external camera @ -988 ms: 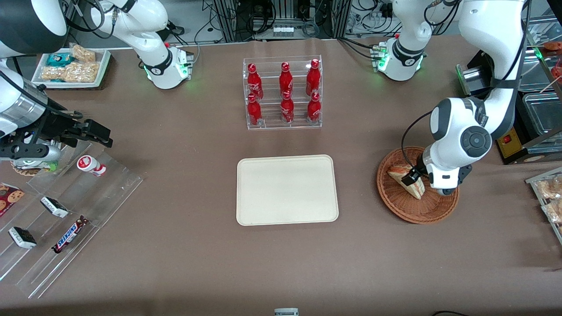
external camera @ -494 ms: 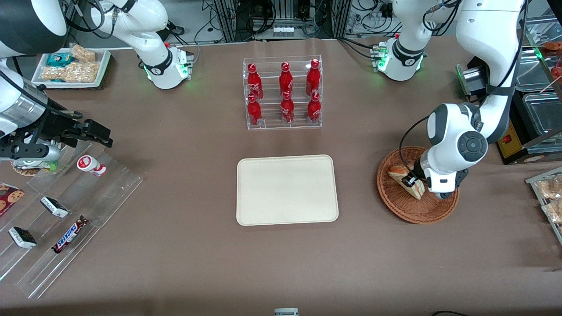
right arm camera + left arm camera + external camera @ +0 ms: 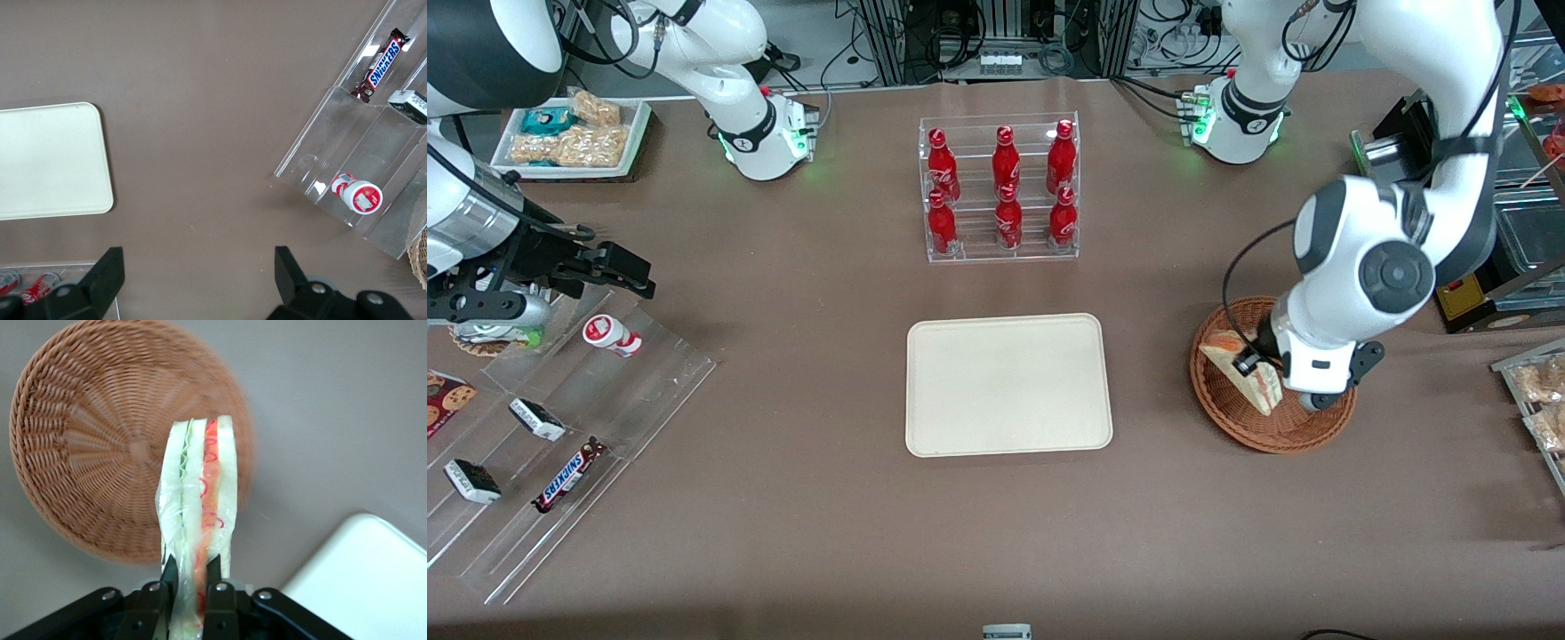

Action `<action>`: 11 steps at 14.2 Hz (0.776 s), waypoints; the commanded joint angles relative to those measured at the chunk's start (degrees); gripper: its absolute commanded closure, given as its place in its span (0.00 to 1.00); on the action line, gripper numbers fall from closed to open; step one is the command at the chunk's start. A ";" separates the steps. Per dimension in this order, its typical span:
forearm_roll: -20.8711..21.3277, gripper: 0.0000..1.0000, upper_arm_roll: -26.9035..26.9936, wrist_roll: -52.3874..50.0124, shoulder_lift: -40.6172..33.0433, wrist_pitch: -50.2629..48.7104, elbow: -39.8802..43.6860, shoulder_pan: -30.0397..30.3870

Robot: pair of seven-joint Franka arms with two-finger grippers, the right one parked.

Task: Place sandwich from basket to tray
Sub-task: 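Lift the sandwich and carry it over the cream tray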

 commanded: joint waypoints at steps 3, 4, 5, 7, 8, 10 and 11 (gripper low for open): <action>7.68 1.00 -7.44 -3.40 7.23 -2.87 9.83 -9.52; 9.53 1.00 -7.45 -3.84 9.51 -2.69 10.70 -12.94; 10.94 1.00 -7.45 -3.93 12.06 -1.64 12.37 -15.59; 12.53 0.99 -7.36 -3.85 17.24 1.25 15.09 -18.50; 12.89 0.99 -7.36 -3.41 19.01 2.49 15.80 -19.82; 13.15 0.99 -7.36 -2.71 21.48 6.61 16.07 -20.54; 14.89 1.00 -7.36 -0.96 22.36 8.54 15.73 -21.06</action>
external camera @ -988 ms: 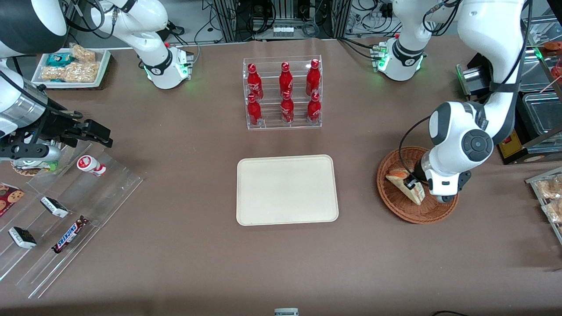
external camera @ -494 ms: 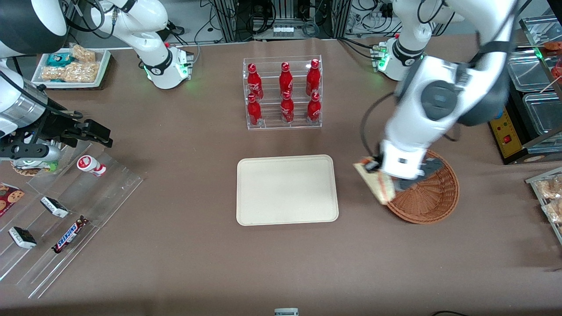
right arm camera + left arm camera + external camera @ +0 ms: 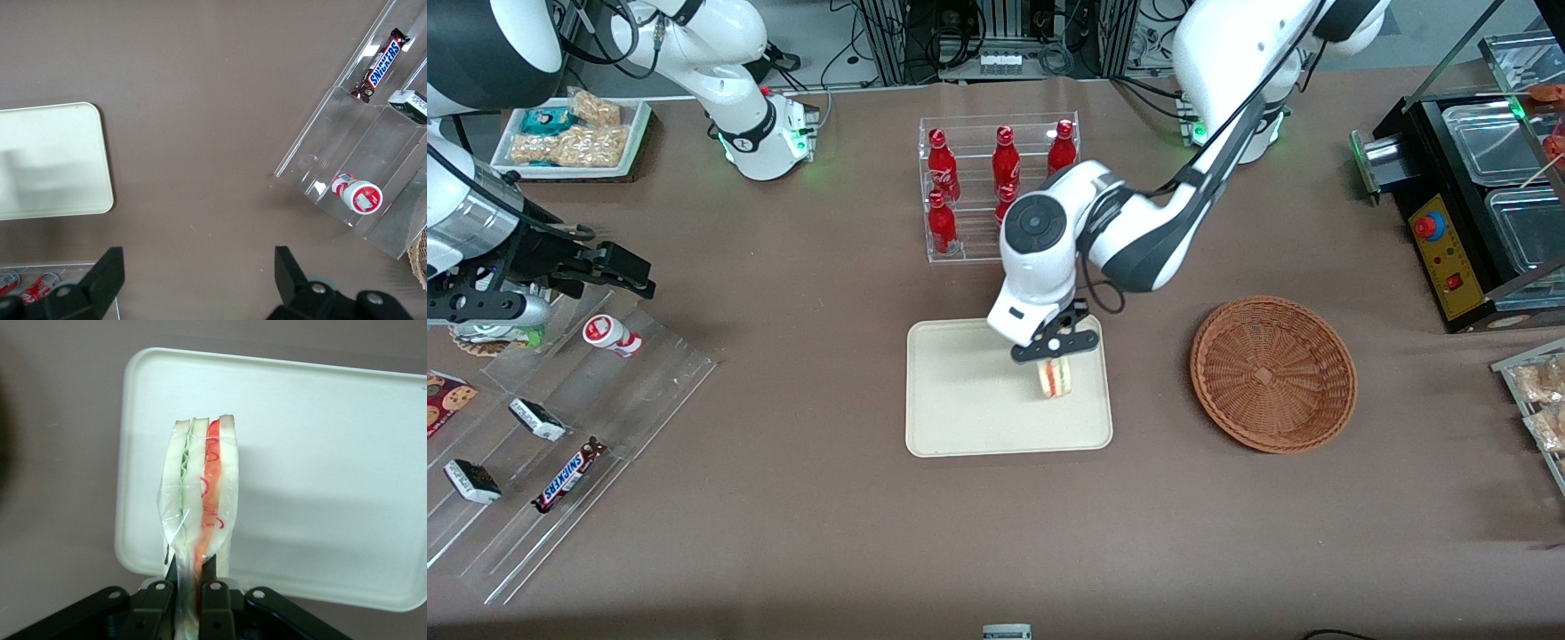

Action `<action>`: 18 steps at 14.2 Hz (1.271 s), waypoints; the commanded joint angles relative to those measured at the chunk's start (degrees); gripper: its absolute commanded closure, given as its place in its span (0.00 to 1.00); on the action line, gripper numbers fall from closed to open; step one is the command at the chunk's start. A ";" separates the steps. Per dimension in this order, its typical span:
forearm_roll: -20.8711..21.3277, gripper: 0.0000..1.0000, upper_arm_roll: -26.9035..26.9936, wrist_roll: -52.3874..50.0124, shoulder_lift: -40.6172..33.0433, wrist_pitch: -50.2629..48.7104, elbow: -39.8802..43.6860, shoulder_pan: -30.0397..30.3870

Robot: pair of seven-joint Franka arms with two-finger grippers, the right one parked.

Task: Place sandwich from basket to tray
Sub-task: 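Lift the sandwich and carry it over the cream tray, then lower the sandwich onto the tray and open the left gripper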

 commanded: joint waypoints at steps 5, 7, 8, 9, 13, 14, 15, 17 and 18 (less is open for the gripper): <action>3.16 0.99 0.54 4.08 7.54 6.60 4.87 -2.37; 3.16 0.95 0.45 4.00 8.42 8.87 4.79 -2.81; 3.16 0.93 0.54 4.00 8.94 9.66 4.78 -2.81; 3.16 0.86 0.63 3.73 9.56 10.80 4.87 -2.81; 3.33 0.01 0.80 3.47 9.65 11.78 4.87 -2.73; 3.33 0.00 0.80 3.47 9.30 11.69 4.87 -2.29; 3.25 0.00 0.80 3.38 8.69 11.43 4.87 -1.76; 2.63 0.00 0.80 3.29 5.63 9.69 4.70 0.16; 2.37 0.00 0.72 3.21 4.04 7.85 4.70 1.74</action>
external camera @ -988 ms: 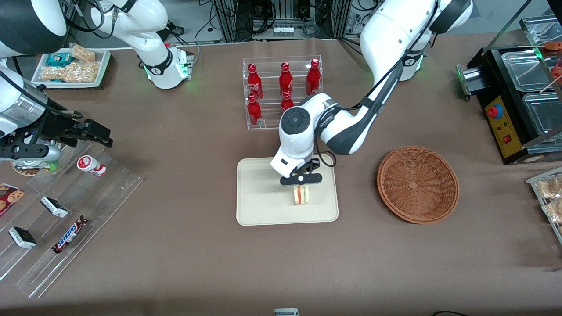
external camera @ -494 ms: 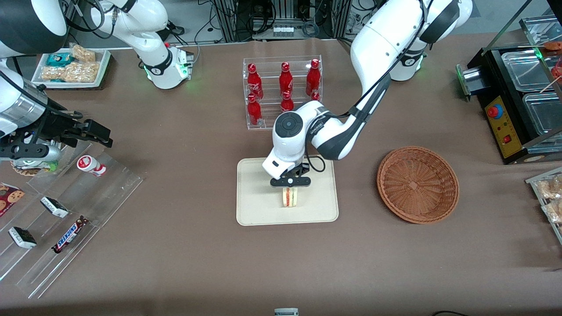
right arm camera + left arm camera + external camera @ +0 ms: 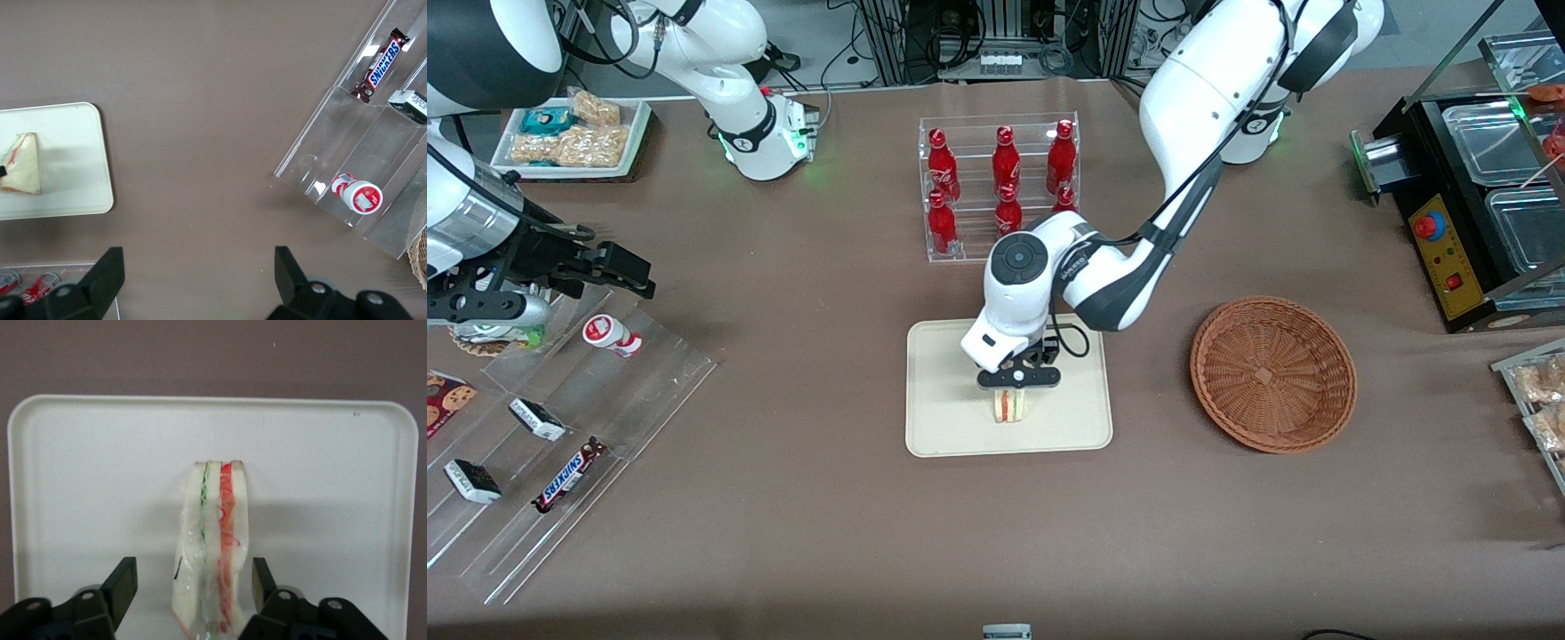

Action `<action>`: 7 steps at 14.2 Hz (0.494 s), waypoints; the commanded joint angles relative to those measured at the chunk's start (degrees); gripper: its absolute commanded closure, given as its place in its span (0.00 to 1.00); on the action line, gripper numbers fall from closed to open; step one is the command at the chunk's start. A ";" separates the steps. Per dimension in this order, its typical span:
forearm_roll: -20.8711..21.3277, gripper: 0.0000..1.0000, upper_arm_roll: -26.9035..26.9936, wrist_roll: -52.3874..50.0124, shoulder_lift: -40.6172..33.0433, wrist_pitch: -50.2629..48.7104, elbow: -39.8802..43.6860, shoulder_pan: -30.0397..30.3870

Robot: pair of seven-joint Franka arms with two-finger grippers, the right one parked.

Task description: Place sandwich from basket to tray

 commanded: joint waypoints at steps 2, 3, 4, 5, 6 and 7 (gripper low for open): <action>-1.07 0.00 -0.24 -2.28 -9.29 -6.49 -0.59 6.24; -2.30 0.00 -0.16 -4.47 -11.84 -8.07 -0.68 8.09; -2.05 0.00 -0.15 -5.62 -14.65 -10.70 -0.94 9.85; -1.79 0.00 -0.15 -5.37 -17.46 -14.56 -0.94 12.39; -1.61 0.00 -0.07 -4.93 -20.45 -19.21 -1.12 14.68; -1.44 0.00 -0.07 -4.32 -23.09 -22.91 -2.16 16.88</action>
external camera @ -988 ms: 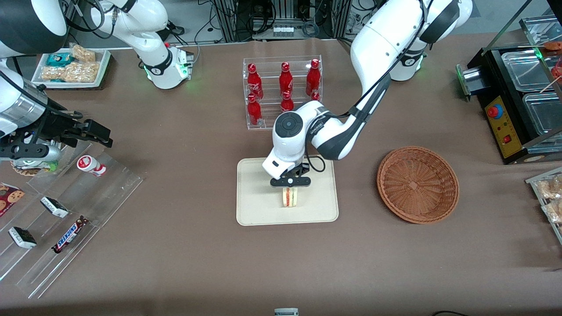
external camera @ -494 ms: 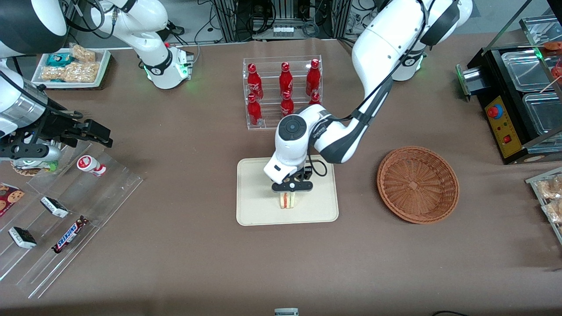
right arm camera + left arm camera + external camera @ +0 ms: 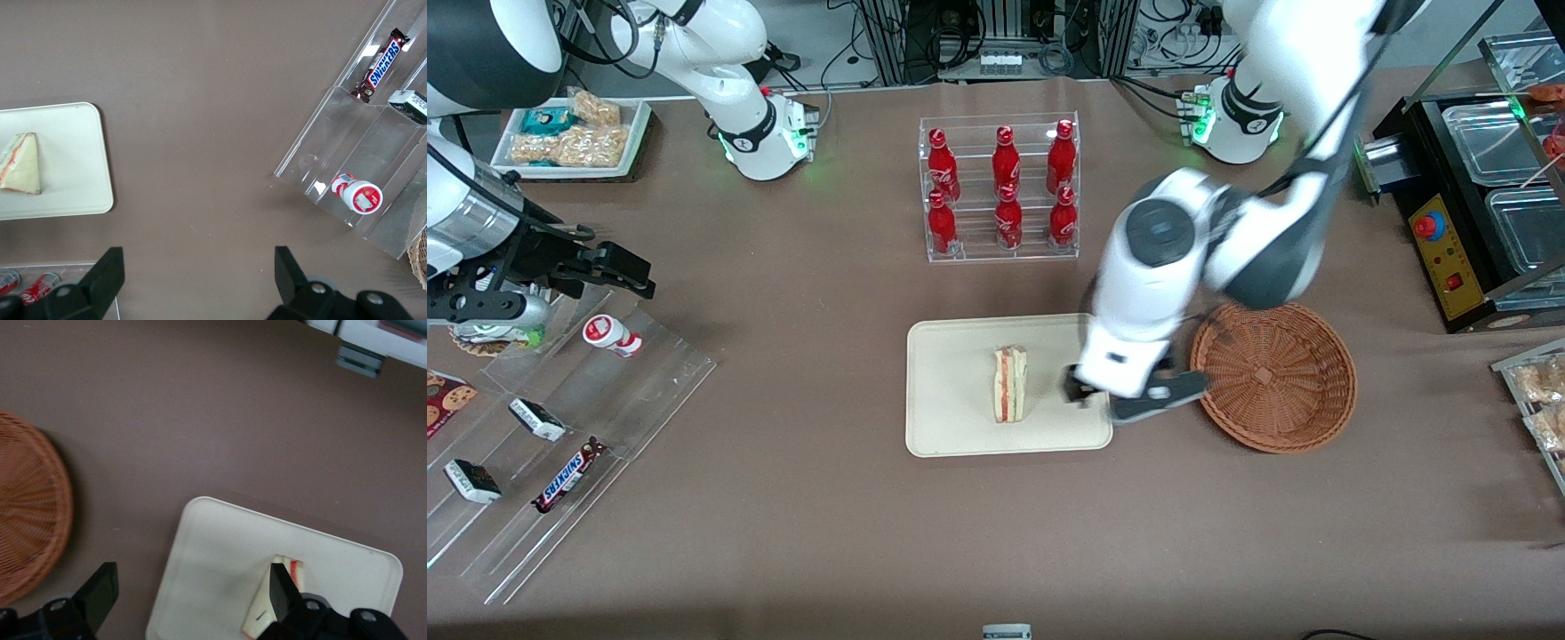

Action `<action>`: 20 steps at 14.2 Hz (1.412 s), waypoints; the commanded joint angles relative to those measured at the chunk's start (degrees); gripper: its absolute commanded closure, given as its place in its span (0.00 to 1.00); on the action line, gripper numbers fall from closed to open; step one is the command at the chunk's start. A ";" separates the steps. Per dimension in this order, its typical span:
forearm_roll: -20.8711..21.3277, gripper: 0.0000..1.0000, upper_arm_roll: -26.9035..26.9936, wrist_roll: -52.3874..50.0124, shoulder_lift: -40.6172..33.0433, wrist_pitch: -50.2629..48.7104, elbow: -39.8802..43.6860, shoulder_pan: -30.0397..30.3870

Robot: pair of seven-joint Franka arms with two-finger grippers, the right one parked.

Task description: Place sandwich from basket to tray

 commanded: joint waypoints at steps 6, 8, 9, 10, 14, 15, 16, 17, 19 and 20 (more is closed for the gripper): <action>-4.46 0.00 2.61 20.95 -26.89 -10.73 -20.75 14.26; -8.42 0.00 6.48 32.89 -29.28 -14.84 -21.38 15.32; -9.48 0.00 8.76 36.95 -30.42 -15.82 -21.47 15.50; -11.40 0.00 10.79 40.91 -31.22 -16.53 -21.56 16.03; -14.24 0.00 16.17 49.99 -29.74 -17.59 -19.29 15.50; -13.71 0.00 16.25 51.74 -27.90 -17.77 -16.75 15.50; -13.01 0.00 16.17 52.71 -26.23 -18.12 -14.20 15.33; -12.05 0.00 16.08 52.55 -25.60 -18.99 -13.13 15.33; -8.97 0.00 15.03 51.76 -26.03 -19.61 -13.73 15.24; -9.05 0.00 14.94 51.41 -26.12 -20.05 -13.74 15.41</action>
